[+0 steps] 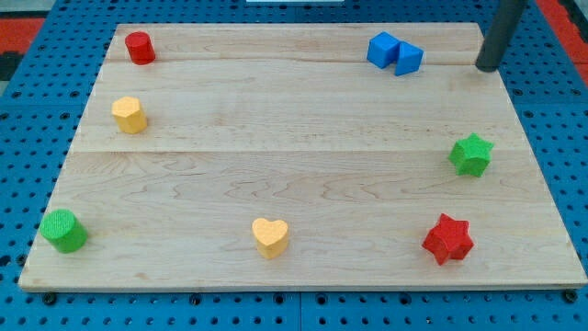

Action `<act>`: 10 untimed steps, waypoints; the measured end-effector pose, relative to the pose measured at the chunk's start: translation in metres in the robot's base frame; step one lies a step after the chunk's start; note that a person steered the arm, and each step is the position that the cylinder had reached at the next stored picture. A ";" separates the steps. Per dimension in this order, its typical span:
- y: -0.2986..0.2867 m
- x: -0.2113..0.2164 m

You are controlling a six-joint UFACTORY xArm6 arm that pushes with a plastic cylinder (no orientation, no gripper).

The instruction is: Slide the green star towards the green circle

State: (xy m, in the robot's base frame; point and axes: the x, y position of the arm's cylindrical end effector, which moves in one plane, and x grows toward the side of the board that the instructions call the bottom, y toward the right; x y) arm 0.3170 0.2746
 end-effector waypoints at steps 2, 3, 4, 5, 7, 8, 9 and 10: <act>-0.021 0.097; -0.030 0.141; -0.082 0.148; -0.154 0.148; -0.145 0.162; -0.194 0.181; -0.282 0.181; -0.361 0.181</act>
State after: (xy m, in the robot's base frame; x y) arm 0.4985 -0.0868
